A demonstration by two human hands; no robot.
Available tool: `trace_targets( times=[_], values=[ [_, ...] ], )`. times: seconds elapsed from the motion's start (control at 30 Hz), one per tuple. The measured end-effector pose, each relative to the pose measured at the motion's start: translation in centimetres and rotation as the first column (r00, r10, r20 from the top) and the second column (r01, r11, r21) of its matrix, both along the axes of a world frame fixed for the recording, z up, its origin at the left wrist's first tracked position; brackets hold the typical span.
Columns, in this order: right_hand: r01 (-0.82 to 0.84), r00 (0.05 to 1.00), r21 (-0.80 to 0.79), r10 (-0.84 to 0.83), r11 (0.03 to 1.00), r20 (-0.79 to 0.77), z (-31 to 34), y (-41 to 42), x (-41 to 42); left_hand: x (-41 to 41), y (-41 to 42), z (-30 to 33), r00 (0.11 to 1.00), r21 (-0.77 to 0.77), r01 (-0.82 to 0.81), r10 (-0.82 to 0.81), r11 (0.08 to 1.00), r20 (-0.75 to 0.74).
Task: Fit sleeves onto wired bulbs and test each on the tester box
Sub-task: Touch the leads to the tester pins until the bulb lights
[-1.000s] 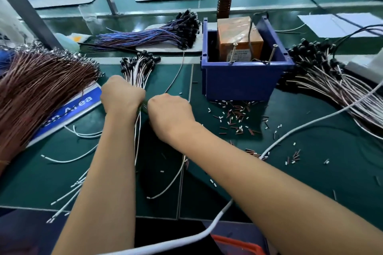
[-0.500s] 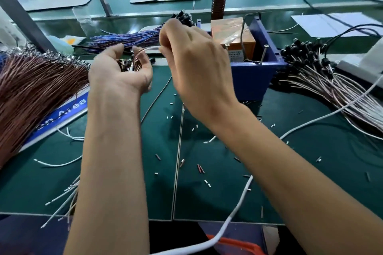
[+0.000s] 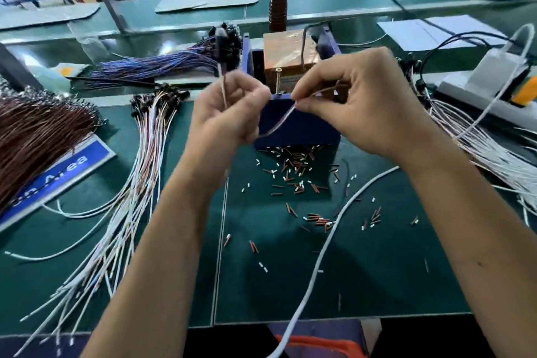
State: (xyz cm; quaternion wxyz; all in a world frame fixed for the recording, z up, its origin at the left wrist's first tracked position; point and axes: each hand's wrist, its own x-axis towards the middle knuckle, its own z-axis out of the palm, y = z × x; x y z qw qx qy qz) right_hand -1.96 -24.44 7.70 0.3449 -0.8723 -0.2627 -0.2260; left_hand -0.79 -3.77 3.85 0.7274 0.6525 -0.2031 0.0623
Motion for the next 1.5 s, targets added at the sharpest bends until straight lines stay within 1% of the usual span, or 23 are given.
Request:
trace_targets(
  times=[0.03, 0.07, 0.1, 0.13, 0.2, 0.27, 0.3, 0.37, 0.43, 0.5, 0.6, 0.67, 0.73, 0.93, 1.07, 1.17, 1.3, 1.4, 1.47, 1.5],
  values=[
    [0.001, 1.0, -0.031, -0.001, 1.0, -0.004, -0.7, -0.1, -0.1, 0.0, -0.6, -1.2, 0.995, 0.157, -0.047, 0.033, 0.986, 0.093],
    [0.004, 1.0, -0.059, -0.005, 0.998, -0.016, -1.4, -0.2, -0.1, 0.1, -1.1, -2.2, 0.983, 0.278, -0.101, 0.052, 0.955, 0.176],
    [0.008, 1.0, -0.078, -0.011, 0.997, -0.029, -2.2, -0.2, -0.1, 0.2, -1.4, -3.1, 0.968, 0.369, -0.15, 0.061, 0.917, 0.244],
    [0.014, 0.999, -0.082, -0.017, 0.997, -0.036, -3.1, -0.2, -0.2, 0.4, -1.5, -3.7, 0.95, 0.431, -0.195, 0.061, 0.881, 0.306],
    [0.026, 0.999, -0.045, -0.027, 0.999, -0.025, -4.7, -0.4, -0.3, 0.7, -1.2, -4.5, 0.917, 0.507, -0.264, 0.05, 0.821, 0.397],
    [0.038, 0.999, -0.012, -0.038, 0.999, 0.005, -5.9, -0.6, -0.5, 0.9, -1.2, -5.1, 0.899, 0.541, -0.3, 0.043, 0.786, 0.436],
    [0.044, 0.999, -0.004, -0.043, 0.999, 0.018, -6.3, -0.6, -0.6, 0.9, -1.2, -5.5, 0.907, 0.541, -0.283, 0.038, 0.792, 0.419],
    [0.057, 0.998, 0.033, -0.058, 0.998, 0.025, -7.0, -0.5, -0.7, 0.8, -1.2, -6.1, 0.939, 0.512, -0.223, 0.042, 0.83, 0.341],
    [0.08, 0.997, 0.116, -0.079, 0.99, -0.012, -7.6, -0.5, -0.8, 0.8, -1.0, -6.7, 0.958, 0.496, -0.194, 0.053, 0.846, 0.283],
    [0.108, 0.993, 0.164, -0.099, 0.981, -0.061, -8.0, -0.5, -0.9, 0.8, -0.9, -6.9, 0.954, 0.52, -0.218, 0.067, 0.826, 0.293],
    [0.123, 0.987, 0.113, -0.109, 0.986, -0.12, -8.2, -0.8, -0.8, 0.7, -0.9, -6.8, 0.948, 0.523, -0.242, 0.083, 0.817, 0.308],
    [0.092, 0.986, 0.079, -0.08, 0.993, -0.147, -8.1, -0.8, -0.7, 0.6, -1.0, -6.8, 0.944, 0.511, -0.25, 0.091, 0.822, 0.316],
    [0.074, 0.986, 0.079, -0.061, 0.994, -0.156, -8.1, -0.7, -0.8, 0.4, -1.1, -6.8, 0.943, 0.508, -0.252, 0.091, 0.823, 0.321],
    [0.089, 0.988, 0.176, -0.064, 0.98, -0.143, -8.2, -0.2, -1.0, 0.3, -1.0, -6.6, 0.95, 0.528, -0.228, 0.068, 0.818, 0.305],
    [0.12, 0.989, 0.243, -0.095, 0.962, -0.112, -8.4, 0.0, -1.0, 0.2, -1.1, -6.4, 0.96, 0.493, -0.19, 0.054, 0.849, 0.276],
    [0.139, 0.987, 0.275, -0.112, 0.951, -0.112, -8.5, 0.1, -1.1, 0.3, -1.1, -6.3, 0.962, 0.492, -0.185, 0.053, 0.851, 0.269],
    [0.167, 0.982, 0.316, -0.129, 0.934, -0.137, -8.6, 0.0, -0.9, 0.4, -0.9, -6.4, 0.966, 0.483, -0.176, 0.056, 0.858, 0.252],
    [0.202, 0.976, 0.422, -0.146, 0.884, -0.16, -8.5, -0.5, -0.6, 0.5, -0.4, -6.6, 0.968, 0.455, -0.183, 0.08, 0.871, 0.236],
    [0.176, 0.975, 0.417, -0.1, 0.892, -0.198, -8.3, -1.2, -0.7, 0.5, -0.3, -6.6, 0.981, 0.407, -0.151, 0.087, 0.901, 0.171],
    [0.149, 0.966, 0.39, -0.05, 0.909, -0.254, -8.2, -1.5, -0.7, 0.5, -0.3, -6.6, 0.987, 0.386, -0.133, 0.085, 0.913, 0.138]
  ],
)
